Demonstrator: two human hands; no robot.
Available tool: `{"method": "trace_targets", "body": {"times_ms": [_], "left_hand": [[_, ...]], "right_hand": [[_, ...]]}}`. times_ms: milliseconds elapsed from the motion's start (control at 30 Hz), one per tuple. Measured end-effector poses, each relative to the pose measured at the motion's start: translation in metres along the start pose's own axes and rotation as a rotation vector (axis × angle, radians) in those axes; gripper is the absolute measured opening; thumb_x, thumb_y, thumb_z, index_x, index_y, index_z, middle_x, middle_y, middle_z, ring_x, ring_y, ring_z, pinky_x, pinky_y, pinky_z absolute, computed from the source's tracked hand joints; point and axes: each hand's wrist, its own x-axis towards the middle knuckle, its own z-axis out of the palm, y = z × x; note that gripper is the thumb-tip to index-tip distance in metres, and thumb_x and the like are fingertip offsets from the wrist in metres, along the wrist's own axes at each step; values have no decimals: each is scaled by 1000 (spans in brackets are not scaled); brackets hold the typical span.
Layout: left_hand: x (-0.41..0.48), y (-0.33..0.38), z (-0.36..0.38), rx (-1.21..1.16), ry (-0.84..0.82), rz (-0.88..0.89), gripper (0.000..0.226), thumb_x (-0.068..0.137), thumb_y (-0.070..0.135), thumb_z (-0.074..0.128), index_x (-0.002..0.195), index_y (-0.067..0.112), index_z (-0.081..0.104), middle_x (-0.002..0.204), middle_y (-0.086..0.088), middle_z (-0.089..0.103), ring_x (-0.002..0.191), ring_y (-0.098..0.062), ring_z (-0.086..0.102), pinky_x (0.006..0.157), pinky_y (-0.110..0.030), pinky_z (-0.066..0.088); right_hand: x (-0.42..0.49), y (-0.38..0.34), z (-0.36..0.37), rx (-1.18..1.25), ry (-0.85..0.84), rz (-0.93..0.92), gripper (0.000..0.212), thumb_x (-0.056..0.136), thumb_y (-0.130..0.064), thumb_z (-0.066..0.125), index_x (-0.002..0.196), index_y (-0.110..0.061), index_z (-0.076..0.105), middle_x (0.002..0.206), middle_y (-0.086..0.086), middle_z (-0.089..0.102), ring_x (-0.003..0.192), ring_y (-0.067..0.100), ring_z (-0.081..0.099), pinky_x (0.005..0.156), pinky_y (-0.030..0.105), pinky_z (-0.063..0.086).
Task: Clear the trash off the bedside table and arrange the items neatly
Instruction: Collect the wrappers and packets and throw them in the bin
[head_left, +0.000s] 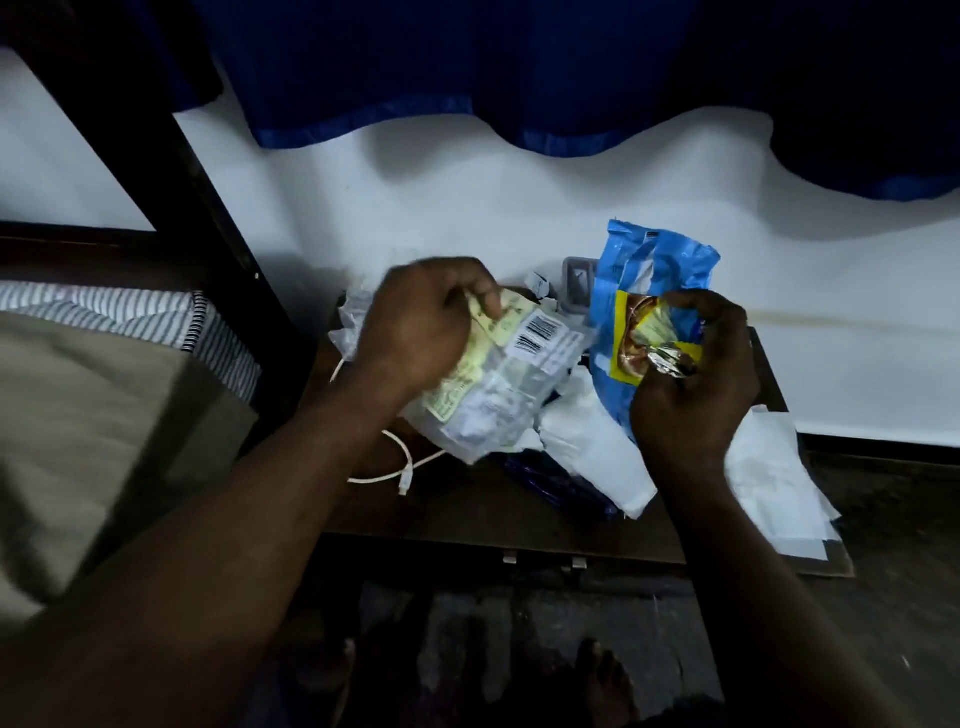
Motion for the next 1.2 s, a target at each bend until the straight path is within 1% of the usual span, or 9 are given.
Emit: {"method": "trace_targets", "body": {"times_ms": [67,167,333,467,600,800,867,1067,1200], "left_hand": [[15,-7,-16,22,144,-125,30,85,28,50,68,24,75,60,16,67,50,-2,56,53,-22,42],[30,-27,-37,133,206,-284,52,75,71,67,73,19,73,64,2,69,63,-12,64,66,-29,49],[33,-58,-44,370,75,-421,39,68,40,90,93,26,63,95,1,70,71,-8,61,60,-23,45],[35,-68,-38,675,-58,-464,88,68,74,76,139,28,48,130,-14,56,117,-37,61,88,-43,53],[36,-77,-32,642,-207,-551,111,68,84,68,155,24,34,146,-14,55,134,-39,52,107,-50,47],[38,-78,-29,585,-74,-484,68,78,49,80,133,23,50,121,-8,69,110,-31,66,92,-45,56],[38,-78,-27,607,-48,-442,56,83,43,76,129,23,52,122,-6,70,113,-32,65,94,-46,56],[37,-71,-24,691,65,-327,31,92,32,61,117,16,71,122,-13,69,114,-35,65,96,-46,56],[40,-56,-26,654,344,-141,32,96,33,53,106,11,75,108,-17,70,99,-40,67,85,-45,55]], "right_hand": [[-1,-5,1,29,-30,23,59,65,2,52,118,-23,60,107,-31,57,101,-3,56,82,16,47],[-3,-9,4,46,-76,26,58,61,1,49,112,-24,61,105,-34,60,97,-12,55,79,16,45],[-6,-11,9,14,-93,56,40,62,-2,48,97,-14,63,97,-11,64,89,0,55,77,20,43],[-7,-13,10,24,-85,40,35,65,-7,45,95,-15,61,94,-15,59,84,-5,51,73,21,42],[-8,-11,9,26,-109,40,36,66,-10,44,97,-17,61,97,-10,62,87,4,54,73,29,45],[-7,-8,10,-1,-121,39,38,66,-12,44,98,-18,62,97,-11,61,86,-1,53,75,9,41],[-7,-8,12,2,-131,53,40,65,-12,44,99,-20,62,98,-10,62,86,-3,53,77,7,41],[-7,-9,13,-11,-132,25,41,66,-12,42,101,-20,62,100,-8,65,91,9,60,77,28,50],[-2,-11,10,-25,-95,59,39,66,-13,40,99,-18,61,98,-7,65,90,20,64,75,43,53]]}}
